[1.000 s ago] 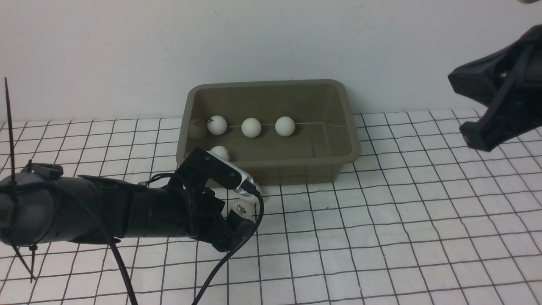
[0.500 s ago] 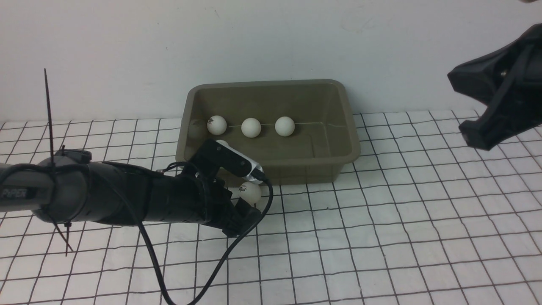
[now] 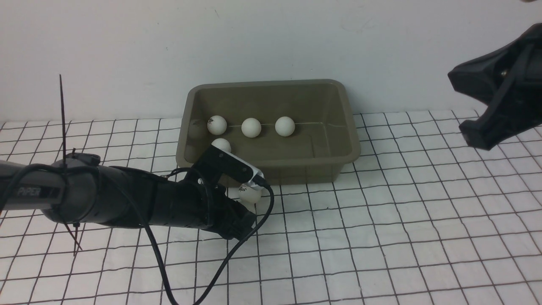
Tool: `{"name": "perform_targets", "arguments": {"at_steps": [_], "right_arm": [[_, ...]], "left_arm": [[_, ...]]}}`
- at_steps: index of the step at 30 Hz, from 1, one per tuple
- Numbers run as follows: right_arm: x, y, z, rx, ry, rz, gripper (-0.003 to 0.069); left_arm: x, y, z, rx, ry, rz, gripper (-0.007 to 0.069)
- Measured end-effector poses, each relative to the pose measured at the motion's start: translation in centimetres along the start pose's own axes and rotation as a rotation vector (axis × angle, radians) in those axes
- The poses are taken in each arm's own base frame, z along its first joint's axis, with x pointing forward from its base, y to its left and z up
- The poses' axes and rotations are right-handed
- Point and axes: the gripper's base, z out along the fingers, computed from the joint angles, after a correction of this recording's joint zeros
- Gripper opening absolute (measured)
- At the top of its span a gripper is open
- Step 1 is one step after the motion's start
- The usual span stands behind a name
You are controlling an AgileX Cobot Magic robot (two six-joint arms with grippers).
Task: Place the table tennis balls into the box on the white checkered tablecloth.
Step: 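Reach for and grasp a ping pong ball on the table beside the basket, then drop the ball into the bin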
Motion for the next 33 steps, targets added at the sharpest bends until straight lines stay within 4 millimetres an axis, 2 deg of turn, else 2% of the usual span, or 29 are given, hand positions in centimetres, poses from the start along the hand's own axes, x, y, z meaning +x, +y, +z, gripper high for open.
{"name": "perform_targets", "arguments": {"at_steps": [4, 10, 13, 17, 22, 24, 27, 33], "right_arm": [[0.0, 0.0, 0.0, 0.004, 0.001, -0.007, -0.0015], [0.0, 0.0, 0.0, 0.004, 0.001, -0.008, -0.0015], [0.0, 0.0, 0.0, 0.005, 0.001, -0.007, -0.0015], [0.0, -0.1, 0.0, 0.006, 0.001, -0.002, -0.0015], [0.0, 0.0, 0.0, 0.004, 0.001, 0.0, -0.0015], [0.0, 0.0, 0.0, 0.002, 0.0, 0.004, -0.0015], [0.0, 0.1, 0.0, -0.007, -0.001, 0.015, -0.0015], [0.0, 0.1, 0.0, -0.008, -0.002, 0.016, -0.0015]], "left_arm": [[-0.4, -0.4, -1.6, -0.004, -0.031, -0.029, 0.0335], [-1.1, -2.1, -7.0, -0.008, -0.138, -0.043, 0.0335], [-2.4, -2.9, -9.6, 0.0, -0.229, -0.014, 0.0335], [-4.6, -2.5, -10.8, -0.044, -0.302, 0.085, 0.0335], [-6.4, -1.3, -10.5, -0.09, -0.326, 0.153, 0.0335], [-7.4, -0.5, -9.7, -0.104, -0.33, 0.177, 0.0335], [-8.8, 1.2, -7.0, -0.116, -0.318, 0.2, 0.0335], [-10.0, 3.5, -1.7, -0.114, -0.28, 0.234, 0.0357]]}}
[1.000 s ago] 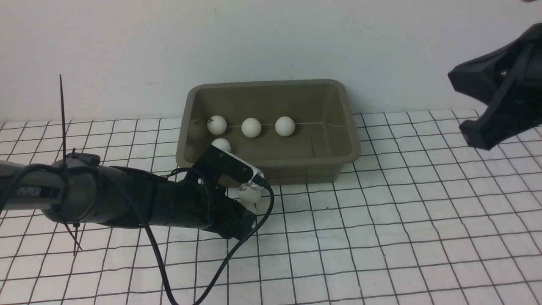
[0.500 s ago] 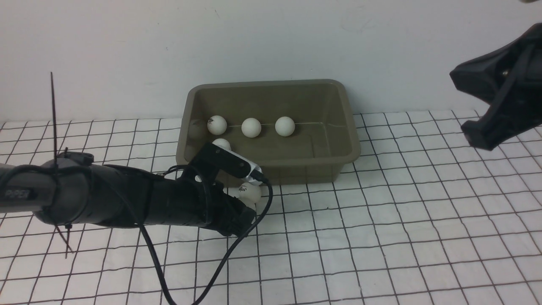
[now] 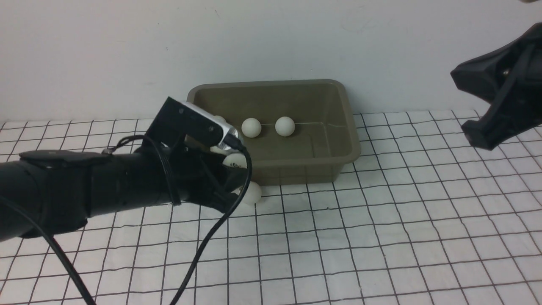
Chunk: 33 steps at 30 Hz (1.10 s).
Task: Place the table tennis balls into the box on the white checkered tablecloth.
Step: 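Drop the ball into the bin, then reach for and grasp a ping pong ball on the table beside the basket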
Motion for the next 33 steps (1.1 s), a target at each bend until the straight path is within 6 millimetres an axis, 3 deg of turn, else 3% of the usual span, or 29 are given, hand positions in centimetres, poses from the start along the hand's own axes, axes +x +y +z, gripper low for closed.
{"name": "perform_targets", "arguments": {"at_steps": [4, 7, 13, 16, 24, 28, 33], "right_arm": [[0.0, 0.0, 0.0, 0.0, 0.0, 0.0, -0.0015], [0.0, 0.0, 0.0, 0.0, 0.0, 0.0, -0.0015], [0.0, 0.0, 0.0, 0.0, 0.001, -0.001, -0.0015], [0.0, 0.0, 0.0, 0.0, 0.001, -0.002, -0.0015], [0.0, 0.0, 0.0, 0.0, 0.001, -0.002, -0.0015], [0.0, 0.0, 0.0, 0.0, 0.001, -0.002, -0.0015], [0.0, 0.0, 0.0, 0.0, 0.0, -0.002, -0.0015]], "left_arm": [[0.0, 0.5, 1.3, -0.009, 0.001, -0.02, 0.0416], [-1.1, 0.7, 0.4, -0.024, -0.029, -0.114, 0.042], [-5.7, 0.1, -5.8, -0.03, -0.124, -0.119, 0.042], [-6.3, -1.6, -8.9, 0.067, -0.11, -0.138, 0.042], [-4.8, -5.7, -12.6, 0.44, 0.169, -0.219, 0.0402], [-2.9, -5.6, -12.8, 0.396, 0.354, -0.236, 0.0344], [0.0, -5.7, -12.3, 0.316, 0.461, -0.307, 0.0323]]}}
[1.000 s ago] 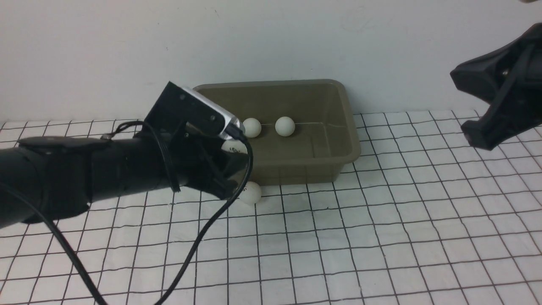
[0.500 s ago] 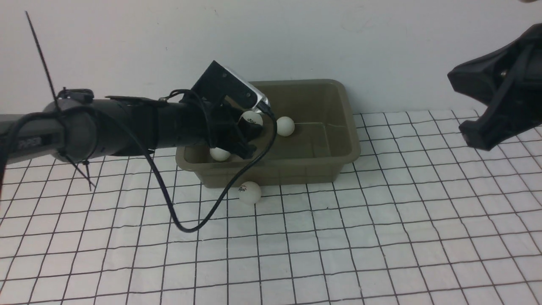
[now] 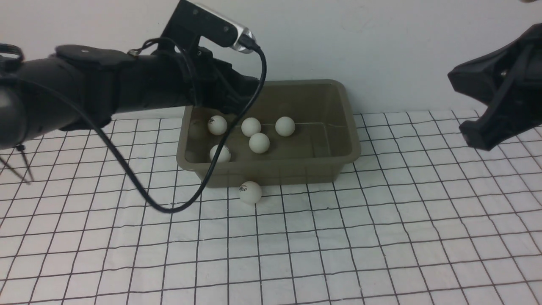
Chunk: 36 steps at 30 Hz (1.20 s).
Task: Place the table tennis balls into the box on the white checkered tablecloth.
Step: 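Reach for and grasp a ping pong ball on the table beside the basket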
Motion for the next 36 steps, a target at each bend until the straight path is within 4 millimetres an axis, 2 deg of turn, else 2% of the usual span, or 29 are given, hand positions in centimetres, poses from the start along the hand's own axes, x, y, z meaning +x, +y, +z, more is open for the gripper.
{"name": "perform_targets", "arguments": {"at_steps": [4, 7, 15, 18, 22, 28, 36], "right_arm": [[0.0, 0.0, 0.0, 0.0, 0.0, 0.0, -0.0015], [0.0, 0.0, 0.0, 0.0, 0.0, 0.0, -0.0015], [0.0, 0.0, 0.0, 0.0, 0.0, 0.0, -0.0015], [0.0, 0.0, 0.0, 0.0, -0.001, 0.0, -0.0015], [-0.1, 0.0, 0.0, 0.001, -0.006, 0.0, -0.0015], [-0.1, 0.0, 0.0, 0.002, -0.007, 0.0, -0.0015], [-0.1, 0.0, 0.0, 0.002, -0.007, 0.0, -0.0015]], "left_arm": [[1.8, -0.3, 1.0, 0.047, 0.026, -0.075, 0.0321], [2.7, -0.5, 1.5, 0.052, -0.025, -0.116, 0.0321], [5.8, 0.0, 4.6, -0.108, -0.194, -0.159, 0.0321], [5.2, -0.4, 5.3, -0.234, -0.28, -0.109, 0.0321], [4.4, -0.1, 6.4, -0.308, -0.291, -0.105, 0.0321], [3.1, 0.7, 9.4, -0.27, -0.24, -0.015, 0.0321], [1.7, 0.7, 9.8, -0.248, -0.261, 0.016, 0.0325]]}}
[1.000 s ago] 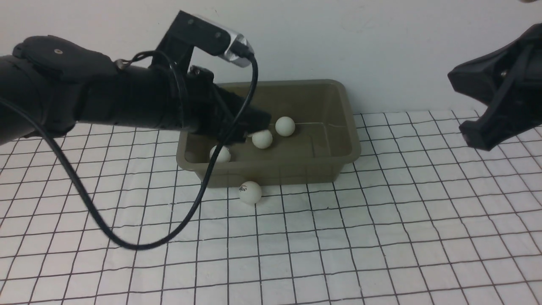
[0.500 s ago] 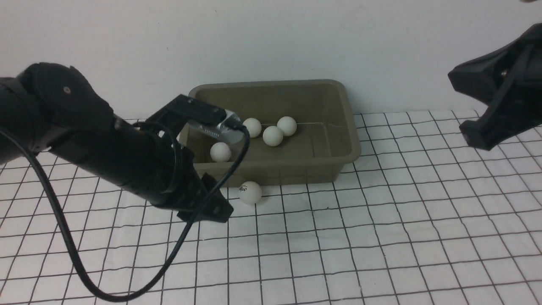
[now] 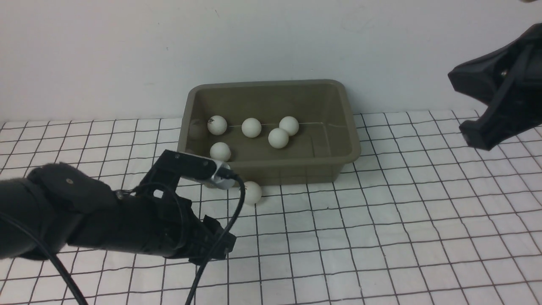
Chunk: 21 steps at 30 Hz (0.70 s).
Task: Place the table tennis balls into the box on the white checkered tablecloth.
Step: 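Reach for and grasp a ping pong ball on the table beside the basket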
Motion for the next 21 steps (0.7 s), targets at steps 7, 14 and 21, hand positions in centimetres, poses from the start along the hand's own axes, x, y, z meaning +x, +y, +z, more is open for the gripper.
{"name": "perform_targets", "arguments": {"at_steps": [7, 14, 21], "right_arm": [[0.0, 0.0, 0.0, 0.0, 0.0, 0.0, -0.0015], [0.0, 0.0, 0.0, 0.0, 0.0, 0.0, -0.0015], [0.0, 0.0, 0.0, 0.0, 0.0, 0.001, -0.0015]], "left_arm": [[-0.2, 0.3, 1.7, -0.005, 0.019, 0.049, 0.046], [-0.8, 0.7, 3.0, -0.029, 0.023, 0.051, 0.049], [-1.5, 1.4, 4.8, -0.071, 0.028, 0.046, 0.049]]}}
